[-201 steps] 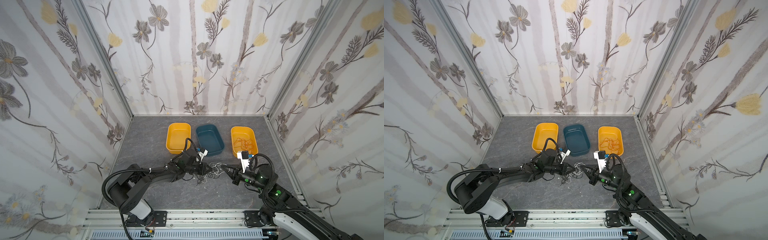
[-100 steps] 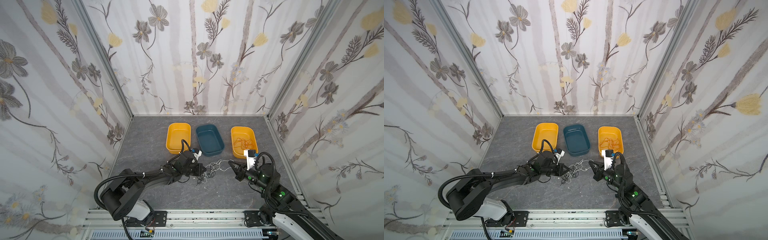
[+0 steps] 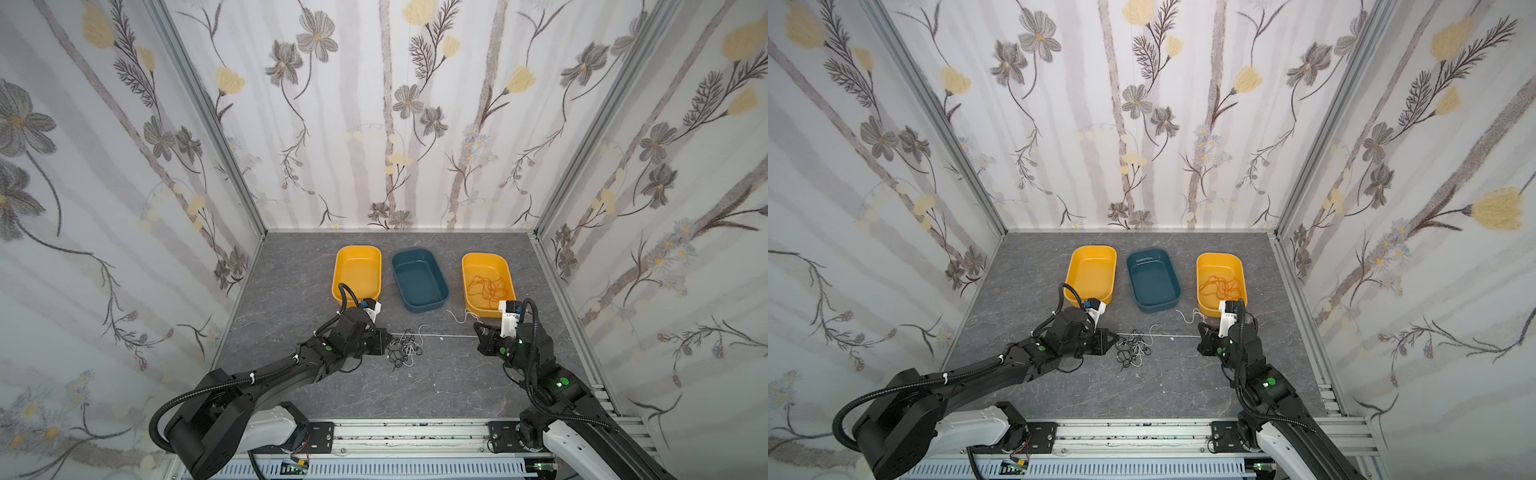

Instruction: Untangle the cables

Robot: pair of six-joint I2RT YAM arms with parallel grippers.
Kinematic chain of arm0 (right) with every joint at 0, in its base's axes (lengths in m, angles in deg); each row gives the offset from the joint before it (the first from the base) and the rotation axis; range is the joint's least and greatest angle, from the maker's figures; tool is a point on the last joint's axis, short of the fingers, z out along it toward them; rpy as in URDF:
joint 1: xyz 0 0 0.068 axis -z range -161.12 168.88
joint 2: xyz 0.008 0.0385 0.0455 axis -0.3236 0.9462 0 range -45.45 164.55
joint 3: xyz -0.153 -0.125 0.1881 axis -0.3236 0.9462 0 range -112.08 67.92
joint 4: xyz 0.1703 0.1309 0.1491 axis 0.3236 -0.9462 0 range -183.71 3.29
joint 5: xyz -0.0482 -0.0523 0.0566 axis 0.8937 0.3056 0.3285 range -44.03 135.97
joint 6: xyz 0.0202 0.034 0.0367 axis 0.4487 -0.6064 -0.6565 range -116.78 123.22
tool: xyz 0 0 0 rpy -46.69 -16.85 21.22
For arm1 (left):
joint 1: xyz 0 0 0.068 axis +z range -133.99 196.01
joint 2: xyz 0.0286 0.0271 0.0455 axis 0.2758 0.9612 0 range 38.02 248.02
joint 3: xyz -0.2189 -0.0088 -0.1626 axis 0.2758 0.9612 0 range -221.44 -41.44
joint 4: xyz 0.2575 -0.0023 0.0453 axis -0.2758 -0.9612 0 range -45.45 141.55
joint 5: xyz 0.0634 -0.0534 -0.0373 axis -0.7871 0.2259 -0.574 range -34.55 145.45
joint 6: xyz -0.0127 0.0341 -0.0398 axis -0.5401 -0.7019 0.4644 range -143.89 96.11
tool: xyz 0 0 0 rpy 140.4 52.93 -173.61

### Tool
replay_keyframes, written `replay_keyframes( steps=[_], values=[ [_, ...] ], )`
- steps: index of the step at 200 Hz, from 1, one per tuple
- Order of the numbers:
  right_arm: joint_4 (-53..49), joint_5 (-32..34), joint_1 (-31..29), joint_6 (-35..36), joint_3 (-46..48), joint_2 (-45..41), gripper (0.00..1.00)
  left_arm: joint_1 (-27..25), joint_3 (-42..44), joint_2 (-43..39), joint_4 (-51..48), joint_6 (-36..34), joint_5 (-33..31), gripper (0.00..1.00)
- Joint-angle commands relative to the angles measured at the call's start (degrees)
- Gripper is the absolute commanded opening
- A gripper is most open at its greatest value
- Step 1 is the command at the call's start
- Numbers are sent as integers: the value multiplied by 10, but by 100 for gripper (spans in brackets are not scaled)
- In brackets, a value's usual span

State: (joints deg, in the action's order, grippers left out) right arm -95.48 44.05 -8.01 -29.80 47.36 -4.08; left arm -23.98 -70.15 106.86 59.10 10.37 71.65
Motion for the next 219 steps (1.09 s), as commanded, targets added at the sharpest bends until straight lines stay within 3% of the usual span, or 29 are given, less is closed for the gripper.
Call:
replay_keyframes(
  steps=[1,76,126,139,156,180,219],
  values=[
    [10,16,5,-6,1,7,0,8,7,-16,-48,-7,-31,0],
    [33,-40,6,-13,9,17,3,9,11,-42,-65,-10,-19,0],
    [116,-102,6,-60,58,59,5,3,-19,-30,-65,-18,16,0],
    [130,-106,6,-66,62,71,9,-2,-28,-32,-71,-23,16,0],
    [125,-100,6,-69,61,90,26,-5,-39,-33,-78,-28,15,0],
    [93,-66,6,-68,55,108,38,-8,-43,-36,-88,-33,8,0],
    [80,-18,5,-65,54,99,44,-8,-33,-47,-96,-34,-2,0]
  ],
)
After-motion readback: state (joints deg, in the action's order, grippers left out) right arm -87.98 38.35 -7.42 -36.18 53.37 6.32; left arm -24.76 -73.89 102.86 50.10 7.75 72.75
